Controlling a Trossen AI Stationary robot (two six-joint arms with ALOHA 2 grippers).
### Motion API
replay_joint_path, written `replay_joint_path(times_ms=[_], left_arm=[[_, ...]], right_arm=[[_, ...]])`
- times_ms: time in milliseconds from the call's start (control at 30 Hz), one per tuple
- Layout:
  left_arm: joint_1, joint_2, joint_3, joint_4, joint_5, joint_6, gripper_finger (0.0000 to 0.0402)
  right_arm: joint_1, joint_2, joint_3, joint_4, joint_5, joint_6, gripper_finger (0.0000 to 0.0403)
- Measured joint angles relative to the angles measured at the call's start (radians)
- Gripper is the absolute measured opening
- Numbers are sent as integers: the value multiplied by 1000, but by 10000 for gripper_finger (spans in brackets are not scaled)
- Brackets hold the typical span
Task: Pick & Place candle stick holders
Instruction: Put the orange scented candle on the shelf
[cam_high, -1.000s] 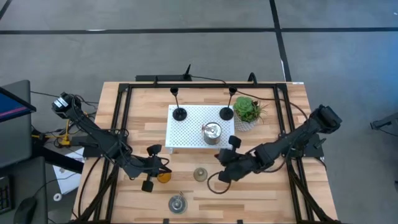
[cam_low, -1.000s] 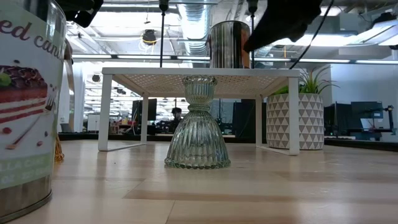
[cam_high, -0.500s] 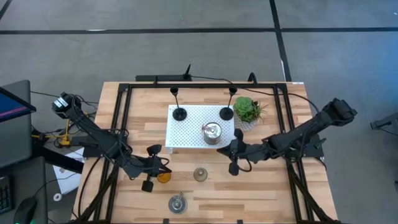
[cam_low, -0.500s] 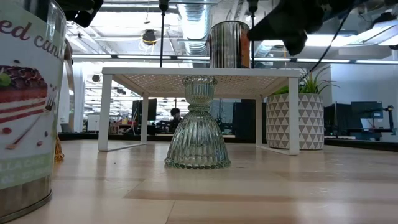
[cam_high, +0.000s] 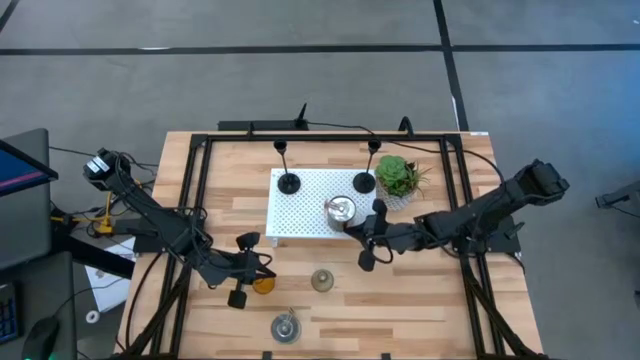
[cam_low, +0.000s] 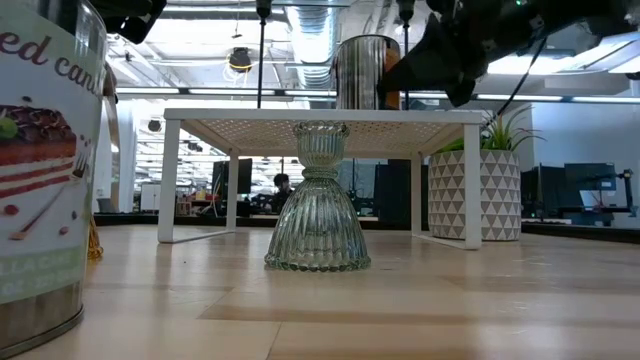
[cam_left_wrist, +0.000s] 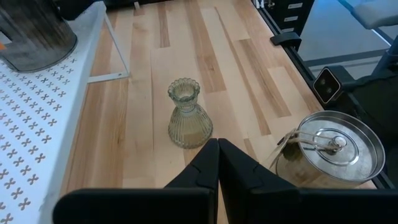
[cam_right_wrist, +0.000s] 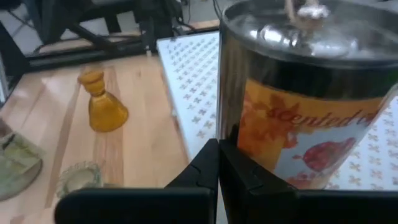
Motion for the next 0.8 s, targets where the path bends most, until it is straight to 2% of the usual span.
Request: replay_joint_path(times_ms=[600,800], left_arm=[[0,0,0,0,0,0,5],[0,0,0,0,0,0,5]], right_arm=[[-79,-1,1,45,63,7,0],[-29,-1,1,173,47,12,0]])
